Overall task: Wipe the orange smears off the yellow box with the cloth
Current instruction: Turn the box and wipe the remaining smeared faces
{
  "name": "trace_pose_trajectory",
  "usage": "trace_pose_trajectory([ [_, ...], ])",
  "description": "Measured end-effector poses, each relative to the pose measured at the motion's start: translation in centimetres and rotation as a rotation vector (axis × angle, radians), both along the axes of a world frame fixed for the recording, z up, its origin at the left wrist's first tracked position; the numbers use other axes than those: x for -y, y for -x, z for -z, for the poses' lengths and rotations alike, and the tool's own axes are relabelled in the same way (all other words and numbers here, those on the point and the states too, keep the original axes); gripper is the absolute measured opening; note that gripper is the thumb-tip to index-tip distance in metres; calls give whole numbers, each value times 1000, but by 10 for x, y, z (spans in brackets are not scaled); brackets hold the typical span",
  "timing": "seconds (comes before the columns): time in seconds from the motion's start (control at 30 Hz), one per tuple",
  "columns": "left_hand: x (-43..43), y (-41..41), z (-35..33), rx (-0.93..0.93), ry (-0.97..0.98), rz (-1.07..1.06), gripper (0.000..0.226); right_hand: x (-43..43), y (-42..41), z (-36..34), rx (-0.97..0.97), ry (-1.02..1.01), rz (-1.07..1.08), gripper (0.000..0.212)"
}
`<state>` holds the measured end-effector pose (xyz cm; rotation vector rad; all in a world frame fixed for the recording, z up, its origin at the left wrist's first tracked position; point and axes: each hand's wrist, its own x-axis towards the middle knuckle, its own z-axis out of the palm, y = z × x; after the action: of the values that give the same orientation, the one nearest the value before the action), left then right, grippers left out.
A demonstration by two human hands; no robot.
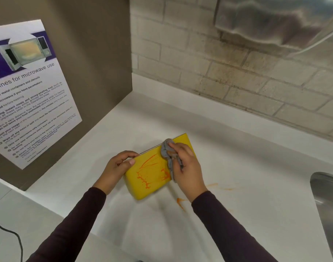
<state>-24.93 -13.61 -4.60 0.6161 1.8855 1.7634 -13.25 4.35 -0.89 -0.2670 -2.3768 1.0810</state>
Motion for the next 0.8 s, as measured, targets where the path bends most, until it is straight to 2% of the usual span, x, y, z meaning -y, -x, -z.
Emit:
trace_pose_trajectory([
  [0.17, 0, 0, -1, 18, 7, 7, 44, 3, -18, 8, 47, -58, -120, 44],
  [0.33, 0, -2, -3, 6, 15, -1, 45, -23, -19, 7, 5, 4, 67, 44],
  [0.43, -1, -4, -4, 7, 11, -19, 45, -14, -19, 9, 4, -19, 94, 40],
  [0.67, -2, -4, -6, 29, 18, -14, 48, 15, -25, 11, 62, 40, -94, 44],
  [0.8, -2, -4, -7, 17, 23, -15, 48, -2, -21, 8, 20, 120, 67, 41],
])
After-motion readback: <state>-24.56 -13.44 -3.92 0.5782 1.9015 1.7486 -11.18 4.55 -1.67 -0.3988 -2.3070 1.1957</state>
